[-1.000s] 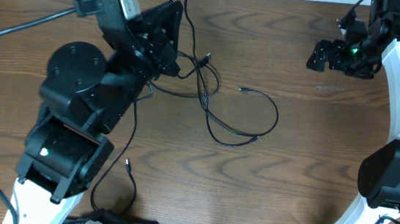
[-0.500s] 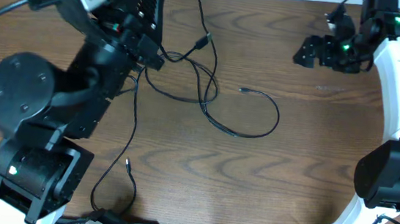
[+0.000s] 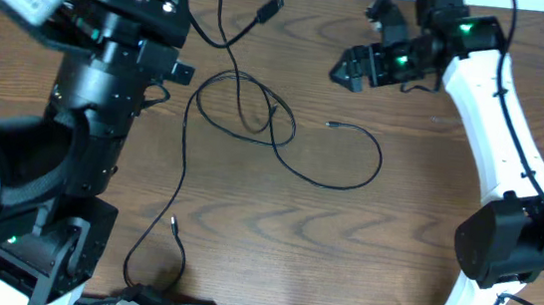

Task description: Untangle cables

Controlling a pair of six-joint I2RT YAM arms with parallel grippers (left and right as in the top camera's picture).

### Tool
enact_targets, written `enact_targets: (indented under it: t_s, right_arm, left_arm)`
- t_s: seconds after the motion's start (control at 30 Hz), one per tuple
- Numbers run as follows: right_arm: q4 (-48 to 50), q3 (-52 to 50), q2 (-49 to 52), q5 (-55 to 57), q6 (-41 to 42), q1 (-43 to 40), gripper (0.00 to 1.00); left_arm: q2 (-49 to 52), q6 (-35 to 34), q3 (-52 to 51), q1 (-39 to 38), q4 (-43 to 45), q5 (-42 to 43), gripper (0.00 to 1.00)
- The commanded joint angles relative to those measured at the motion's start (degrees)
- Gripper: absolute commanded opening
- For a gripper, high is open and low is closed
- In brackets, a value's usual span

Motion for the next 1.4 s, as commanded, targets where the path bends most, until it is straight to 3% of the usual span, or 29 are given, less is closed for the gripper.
enact_targets:
  t_s: [0.0,0.47,1.37]
  right_arm:
    - [2.54,-0.37,0.15,-2.82,-0.48,2.95,0.99]
    - [22.71,-0.37,0.15,-23.47,-1.14,10.91,0.99]
    - [26.43,-0.37,0.15,-31.19,-2.14,11.69,0.99]
  left_arm:
    - [-0.68,1.01,1.40,-0.22,1.51,-0.37,0.07]
    - [-1.05,1.01,1.40,-0.22,-3.54,-1.84,0.07]
    - [-1.55,1.01,1.40,-0.22,-4.79,-1.81,0.07]
